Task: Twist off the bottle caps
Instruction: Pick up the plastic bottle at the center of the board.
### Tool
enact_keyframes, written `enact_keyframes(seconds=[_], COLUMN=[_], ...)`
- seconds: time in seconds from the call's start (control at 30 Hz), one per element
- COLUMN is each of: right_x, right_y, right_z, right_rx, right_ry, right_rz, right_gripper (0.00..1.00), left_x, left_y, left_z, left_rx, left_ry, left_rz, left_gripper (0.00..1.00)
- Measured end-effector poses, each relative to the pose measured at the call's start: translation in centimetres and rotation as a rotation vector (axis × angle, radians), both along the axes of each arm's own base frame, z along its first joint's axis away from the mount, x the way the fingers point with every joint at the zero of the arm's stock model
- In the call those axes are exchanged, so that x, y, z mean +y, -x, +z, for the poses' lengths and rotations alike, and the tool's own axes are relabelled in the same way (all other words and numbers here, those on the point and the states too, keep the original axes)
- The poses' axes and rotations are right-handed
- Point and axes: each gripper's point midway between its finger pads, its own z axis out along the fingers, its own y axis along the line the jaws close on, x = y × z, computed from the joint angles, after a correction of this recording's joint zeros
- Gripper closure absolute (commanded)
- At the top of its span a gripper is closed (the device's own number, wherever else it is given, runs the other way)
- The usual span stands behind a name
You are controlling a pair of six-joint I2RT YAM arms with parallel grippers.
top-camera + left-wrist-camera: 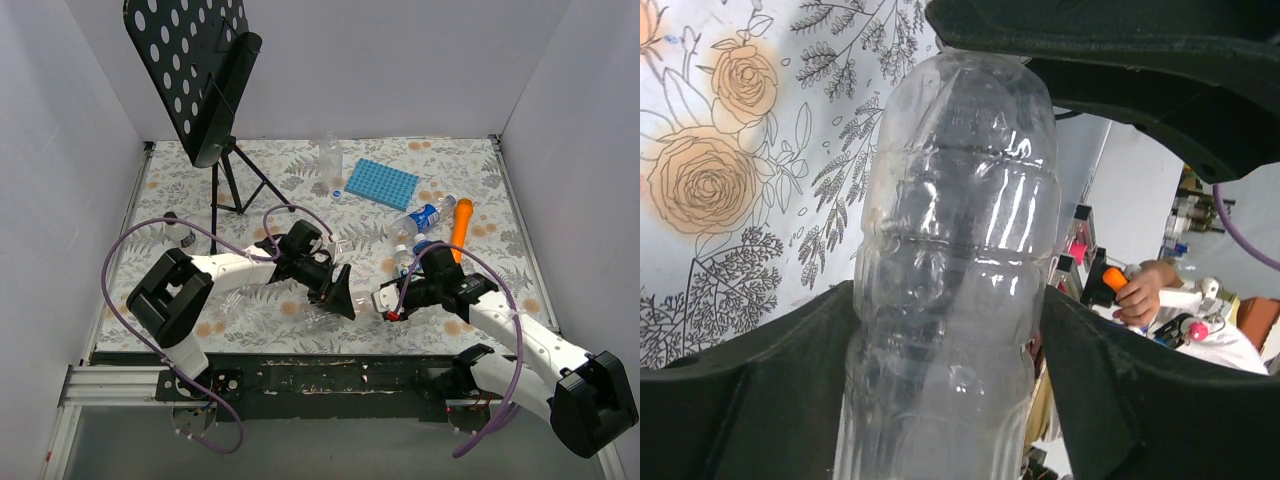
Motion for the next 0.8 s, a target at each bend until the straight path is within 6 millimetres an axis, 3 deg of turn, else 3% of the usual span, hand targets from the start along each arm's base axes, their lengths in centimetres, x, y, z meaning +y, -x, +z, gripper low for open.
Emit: enact_keyframes(seconds=[0.13,0.23,0.27,0.33,0.43,0.63,0.8], right_x=[-0.1,-0.1,-0.1,-0.1,-0.1,0.2,0.7], right_y=[-0.1,-0.2,-0.2,-0.1,0.1,0.2,-1.2], right_z=[-0.1,-0.2,-0.2,-0.3,-0.5,0.7,5.2], right_rx=[0.008,0.009,0.012,0.022,0.054,0.129,0.156], right_ry=[0.005,0.006,0.007,0.010,0.010,-0.017,-0.077], right_rz=[-0.011,-0.015,-0.016,-0.023,-0.035,-0.051,-0.094], right_gripper=[0.99,0.99,0.90,0.54,0.13,0.10,0.09], left_x=[-0.2,-0.2,-0.2,-0.2,0.0,1.2,2.9], left_y=[0.4,0.4,0.4,0.5,0.3,-0.8,-2.1], left_z=[0.0,-0.1,-0.1,-0.2,-0.5,-0.7,1.8], left_rx=[0.016,0.026,0.030,0.029,0.000,-0.192,-0.487], left_ry=[0.008,0.005,0.004,0.002,-0.008,-0.054,-0.019], left_rz=[-0.038,-0.052,-0.056,-0.063,-0.067,-0.039,-0.030], left_gripper=[0.63,0.76,0.77,0.80,0.83,0.90,0.95])
